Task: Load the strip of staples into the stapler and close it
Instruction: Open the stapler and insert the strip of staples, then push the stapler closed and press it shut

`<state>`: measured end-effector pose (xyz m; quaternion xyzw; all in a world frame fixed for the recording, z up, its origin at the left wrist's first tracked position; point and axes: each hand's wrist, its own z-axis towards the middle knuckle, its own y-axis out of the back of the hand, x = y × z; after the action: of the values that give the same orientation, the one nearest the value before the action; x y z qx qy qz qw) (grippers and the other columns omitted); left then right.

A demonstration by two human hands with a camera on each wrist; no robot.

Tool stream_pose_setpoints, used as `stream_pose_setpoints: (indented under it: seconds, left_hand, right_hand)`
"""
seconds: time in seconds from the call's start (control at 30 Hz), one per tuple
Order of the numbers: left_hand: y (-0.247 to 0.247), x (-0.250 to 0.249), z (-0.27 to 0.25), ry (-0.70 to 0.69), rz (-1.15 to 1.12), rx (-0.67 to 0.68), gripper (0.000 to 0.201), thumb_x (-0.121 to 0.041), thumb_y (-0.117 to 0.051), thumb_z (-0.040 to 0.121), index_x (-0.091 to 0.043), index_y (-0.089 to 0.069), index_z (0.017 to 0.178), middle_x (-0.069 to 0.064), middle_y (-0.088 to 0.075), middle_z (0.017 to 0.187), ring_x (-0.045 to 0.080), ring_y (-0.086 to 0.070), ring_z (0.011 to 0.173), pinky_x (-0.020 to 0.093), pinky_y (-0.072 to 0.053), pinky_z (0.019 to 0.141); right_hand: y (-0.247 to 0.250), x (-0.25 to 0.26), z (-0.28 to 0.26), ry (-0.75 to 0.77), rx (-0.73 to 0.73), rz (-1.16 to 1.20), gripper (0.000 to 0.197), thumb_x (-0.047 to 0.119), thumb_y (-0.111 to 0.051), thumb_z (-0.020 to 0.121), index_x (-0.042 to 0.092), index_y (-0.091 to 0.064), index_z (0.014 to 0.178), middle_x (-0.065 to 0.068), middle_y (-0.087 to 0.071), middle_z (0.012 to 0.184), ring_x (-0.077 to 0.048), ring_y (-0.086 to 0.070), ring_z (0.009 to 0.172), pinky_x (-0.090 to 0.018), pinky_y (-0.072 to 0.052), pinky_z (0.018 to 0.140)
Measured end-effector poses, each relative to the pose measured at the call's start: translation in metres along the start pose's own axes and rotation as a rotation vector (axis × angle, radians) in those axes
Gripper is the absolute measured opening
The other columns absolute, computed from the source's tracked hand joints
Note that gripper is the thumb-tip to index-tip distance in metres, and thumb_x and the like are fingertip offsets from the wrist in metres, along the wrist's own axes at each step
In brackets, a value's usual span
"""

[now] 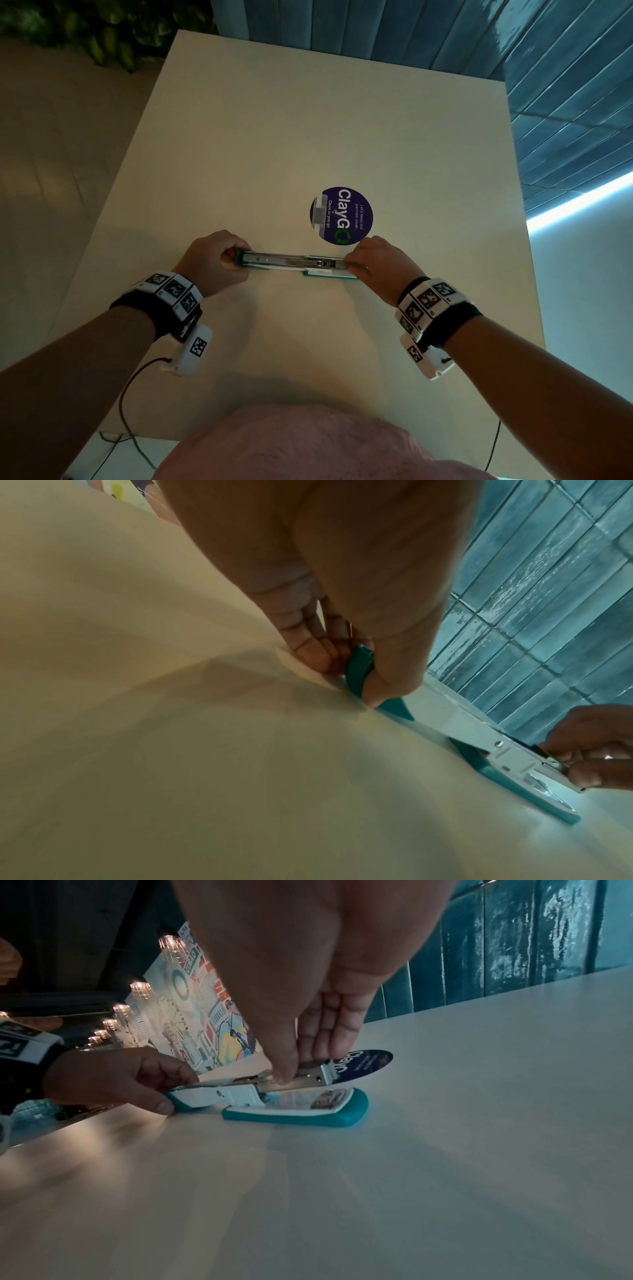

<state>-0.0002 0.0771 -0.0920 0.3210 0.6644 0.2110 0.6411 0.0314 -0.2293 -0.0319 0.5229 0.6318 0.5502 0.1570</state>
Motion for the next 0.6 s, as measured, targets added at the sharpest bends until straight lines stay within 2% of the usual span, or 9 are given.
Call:
stream_pose_setpoints:
  seconds: [0.1,0.17,0.23,0.3,0.37,0.47,0.53,0.6]
  left_hand:
    - [0.000,-0.002,0.000,0.013,0.005,0.003,0.036,-0.007,-0.076,0.061,-0.025,-0.064,0.090,-0.008,-0.063,0.085,-0.009,-0.057,0.084,0.001,-0.041,0.071]
    - [0.000,-0.002,0.000,0.016,0.006,0.003,0.036,-0.006,-0.076,0.061,-0.024,-0.064,0.090,-0.005,-0.064,0.086,-0.006,-0.058,0.085,0.001,-0.041,0.071]
    - [0.001,-0.003,0.000,0.011,0.013,0.003,0.036,-0.006,-0.076,0.061,-0.024,-0.064,0.090,-0.001,-0.065,0.087,-0.004,-0.057,0.087,0.001,-0.041,0.071]
    - [0.002,-0.002,0.001,0.004,0.022,0.013,0.036,-0.006,-0.077,0.062,-0.023,-0.064,0.091,0.002,-0.066,0.089,-0.003,-0.057,0.087,0.001,-0.041,0.072]
    - [0.002,-0.002,0.002,-0.002,0.035,0.024,0.035,-0.007,-0.077,0.062,-0.022,-0.065,0.092,0.005,-0.067,0.090,-0.001,-0.057,0.089,0.002,-0.042,0.072]
    - [0.006,-0.003,0.002,0.001,0.031,0.044,0.034,-0.009,-0.078,0.063,-0.023,-0.065,0.091,0.007,-0.068,0.092,0.003,-0.058,0.089,0.004,-0.044,0.073]
    - [0.013,-0.009,0.003,0.005,0.018,0.071,0.035,-0.011,-0.077,0.063,-0.027,-0.064,0.090,0.006,-0.068,0.092,0.008,-0.061,0.085,0.010,-0.048,0.075]
    - [0.023,-0.021,0.003,-0.008,0.010,0.074,0.034,-0.012,-0.078,0.063,-0.026,-0.064,0.090,0.005,-0.068,0.092,0.013,-0.063,0.084,0.023,-0.053,0.080]
  right_hand:
    - [-0.002,0.001,0.002,0.007,-0.004,0.014,0.027,0.020,-0.039,0.095,0.015,-0.060,0.111,-0.009,-0.061,0.102,-0.020,-0.048,0.095,-0.028,-0.040,0.080]
    - [-0.004,0.001,0.003,-0.002,-0.012,0.030,0.026,0.021,-0.042,0.094,0.015,-0.060,0.112,-0.009,-0.061,0.103,-0.021,-0.049,0.096,-0.030,-0.042,0.082]
    - [-0.010,-0.002,0.001,-0.017,-0.046,0.069,0.027,0.021,-0.053,0.089,0.015,-0.057,0.116,-0.008,-0.059,0.109,-0.022,-0.048,0.101,-0.031,-0.043,0.087]
    - [-0.019,-0.008,-0.004,-0.072,-0.107,0.153,0.044,0.022,-0.066,0.080,0.016,-0.050,0.121,-0.006,-0.055,0.117,-0.021,-0.046,0.108,-0.032,-0.042,0.091]
    - [-0.028,-0.015,-0.010,-0.141,-0.156,0.219,0.053,0.022,-0.070,0.076,0.015,-0.047,0.123,-0.006,-0.052,0.119,-0.022,-0.045,0.109,-0.033,-0.042,0.093]
    - [-0.036,-0.022,-0.015,-0.181,-0.186,0.267,0.043,0.016,-0.067,0.077,0.012,-0.051,0.116,-0.009,-0.053,0.113,-0.024,-0.048,0.104,-0.036,-0.045,0.092]
    - [-0.038,-0.024,-0.014,-0.175,-0.197,0.282,0.037,0.013,-0.065,0.078,0.012,-0.053,0.113,-0.010,-0.053,0.110,-0.024,-0.049,0.102,-0.035,-0.044,0.091]
    - [-0.038,-0.026,-0.013,-0.167,-0.192,0.293,0.035,0.013,-0.064,0.079,0.012,-0.054,0.112,-0.010,-0.053,0.110,-0.023,-0.049,0.101,-0.031,-0.042,0.088]
